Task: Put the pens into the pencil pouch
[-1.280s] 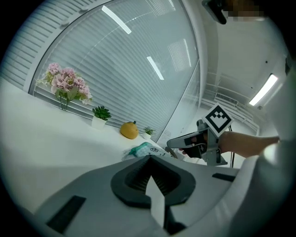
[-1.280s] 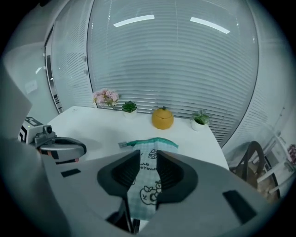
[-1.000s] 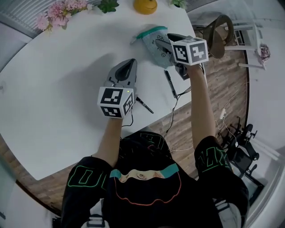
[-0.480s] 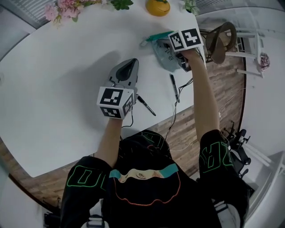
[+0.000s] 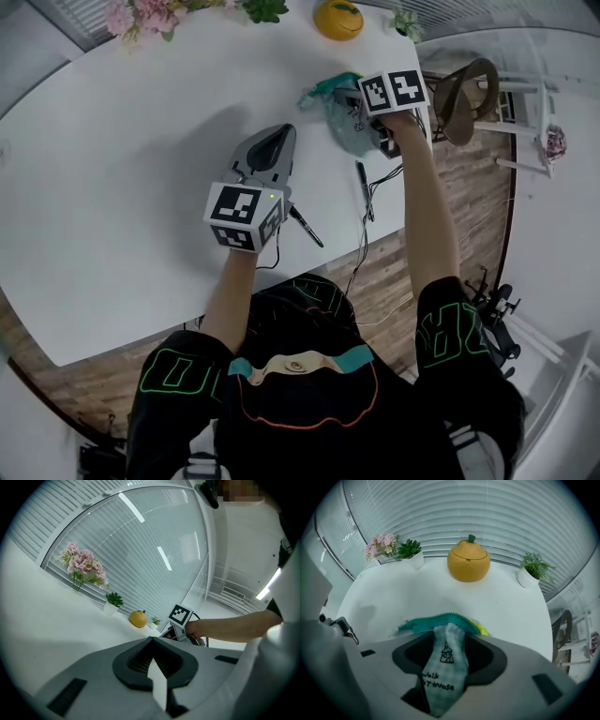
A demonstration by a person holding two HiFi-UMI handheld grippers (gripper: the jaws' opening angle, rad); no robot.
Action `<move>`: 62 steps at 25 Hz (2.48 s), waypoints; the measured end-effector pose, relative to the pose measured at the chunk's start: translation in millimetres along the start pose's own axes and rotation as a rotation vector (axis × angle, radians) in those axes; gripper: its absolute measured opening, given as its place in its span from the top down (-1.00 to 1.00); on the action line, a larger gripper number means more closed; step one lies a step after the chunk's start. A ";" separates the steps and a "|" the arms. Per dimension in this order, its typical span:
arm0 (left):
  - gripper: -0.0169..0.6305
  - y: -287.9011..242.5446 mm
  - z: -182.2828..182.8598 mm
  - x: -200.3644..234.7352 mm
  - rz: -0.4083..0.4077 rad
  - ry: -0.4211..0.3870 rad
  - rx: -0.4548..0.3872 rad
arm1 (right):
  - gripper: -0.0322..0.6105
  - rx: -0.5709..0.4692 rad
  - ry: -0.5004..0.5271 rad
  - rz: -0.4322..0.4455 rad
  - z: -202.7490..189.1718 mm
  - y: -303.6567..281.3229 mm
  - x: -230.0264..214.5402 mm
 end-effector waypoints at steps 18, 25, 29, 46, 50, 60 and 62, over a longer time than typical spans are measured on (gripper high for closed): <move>0.96 21.8 -10.5 -40.7 0.203 -0.021 -0.067 | 0.82 -0.556 -0.003 0.085 -49.5 80.2 5.3; 0.96 32.7 2.7 -95.2 0.284 -0.103 -0.155 | 0.82 -0.887 -0.056 0.064 -114.9 143.9 -4.1; 0.96 46.0 21.4 -139.5 0.312 -0.179 -0.236 | 0.82 -1.070 -0.060 0.129 -155.8 187.3 -10.0; 0.96 118.0 53.9 -255.6 0.433 -0.425 -0.455 | 0.82 -1.392 0.072 0.285 -234.5 289.8 0.7; 0.96 121.8 46.0 -263.6 0.416 -0.436 -0.446 | 0.82 -1.404 0.172 0.319 -243.5 295.4 6.4; 0.96 87.8 50.3 -302.0 0.108 -0.628 -0.309 | 0.81 -1.367 0.517 0.642 -262.7 301.6 23.0; 0.96 86.1 49.0 -310.9 0.038 -0.657 -0.291 | 0.81 -1.357 0.621 0.659 -269.2 302.8 30.2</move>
Point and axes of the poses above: the fingertips, and each gripper's own axes: y backward along the fingers, x to its left, z out of its top, the point moved 7 cm from there along y, backward along the fingers, and after that the axes turned 14 degrees about x, right-handed, at the moved point
